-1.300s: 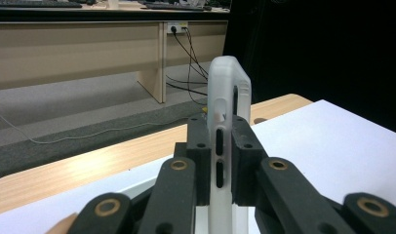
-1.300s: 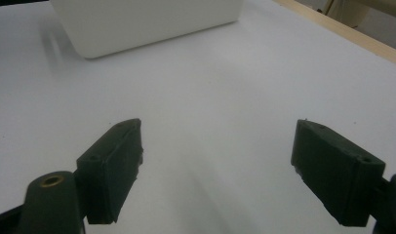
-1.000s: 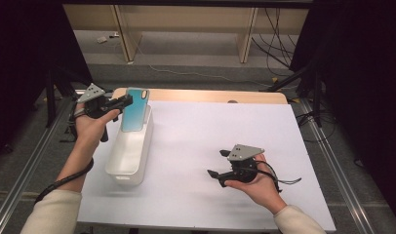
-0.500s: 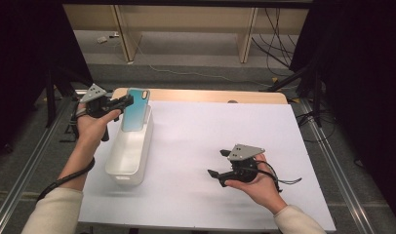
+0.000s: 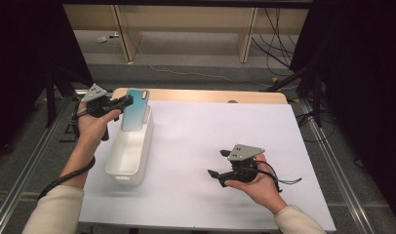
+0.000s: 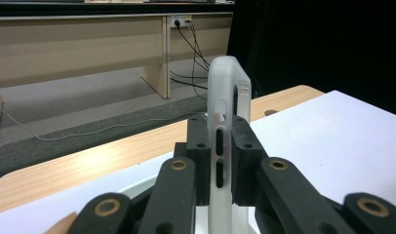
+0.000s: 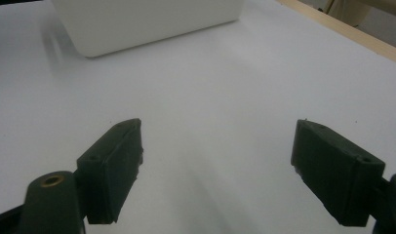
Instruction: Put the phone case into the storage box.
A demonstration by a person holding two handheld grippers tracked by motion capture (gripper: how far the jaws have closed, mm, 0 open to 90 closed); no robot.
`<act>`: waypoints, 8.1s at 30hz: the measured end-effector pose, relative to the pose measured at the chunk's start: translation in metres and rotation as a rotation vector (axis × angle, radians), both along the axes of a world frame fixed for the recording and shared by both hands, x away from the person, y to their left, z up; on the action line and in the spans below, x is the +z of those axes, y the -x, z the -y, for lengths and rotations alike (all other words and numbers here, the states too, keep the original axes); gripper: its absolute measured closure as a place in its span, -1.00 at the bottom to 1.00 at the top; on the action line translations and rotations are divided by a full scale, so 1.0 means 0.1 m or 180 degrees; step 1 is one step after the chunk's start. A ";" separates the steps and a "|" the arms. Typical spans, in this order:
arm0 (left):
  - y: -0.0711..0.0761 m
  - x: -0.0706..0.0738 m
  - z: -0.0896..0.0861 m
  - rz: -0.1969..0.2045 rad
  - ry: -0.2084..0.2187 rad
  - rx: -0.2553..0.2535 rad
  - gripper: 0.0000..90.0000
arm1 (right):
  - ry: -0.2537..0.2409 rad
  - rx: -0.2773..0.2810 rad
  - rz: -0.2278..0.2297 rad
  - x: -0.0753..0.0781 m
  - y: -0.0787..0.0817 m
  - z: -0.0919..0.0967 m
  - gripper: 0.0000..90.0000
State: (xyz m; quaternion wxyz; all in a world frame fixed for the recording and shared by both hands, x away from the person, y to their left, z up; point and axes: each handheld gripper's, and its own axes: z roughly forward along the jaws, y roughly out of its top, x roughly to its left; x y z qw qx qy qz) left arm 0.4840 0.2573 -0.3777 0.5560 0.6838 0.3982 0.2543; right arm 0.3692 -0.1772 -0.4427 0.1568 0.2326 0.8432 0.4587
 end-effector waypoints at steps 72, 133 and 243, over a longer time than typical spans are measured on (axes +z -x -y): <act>-0.39 -0.14 0.09 -0.0179 -0.0227 0.0069 0.80 | 0.0028 0.0026 -0.0056 0.00 0.00 0.01 -0.55; -0.52 -0.28 0.10 -0.0295 -0.0384 0.0127 0.80 | 0.0024 0.0033 -0.0053 0.00 -0.01 0.01 -0.54; -0.58 -0.29 0.00 -0.0792 -0.0691 0.1036 0.99 | 0.0015 0.0030 -0.0082 0.00 0.00 0.03 -0.54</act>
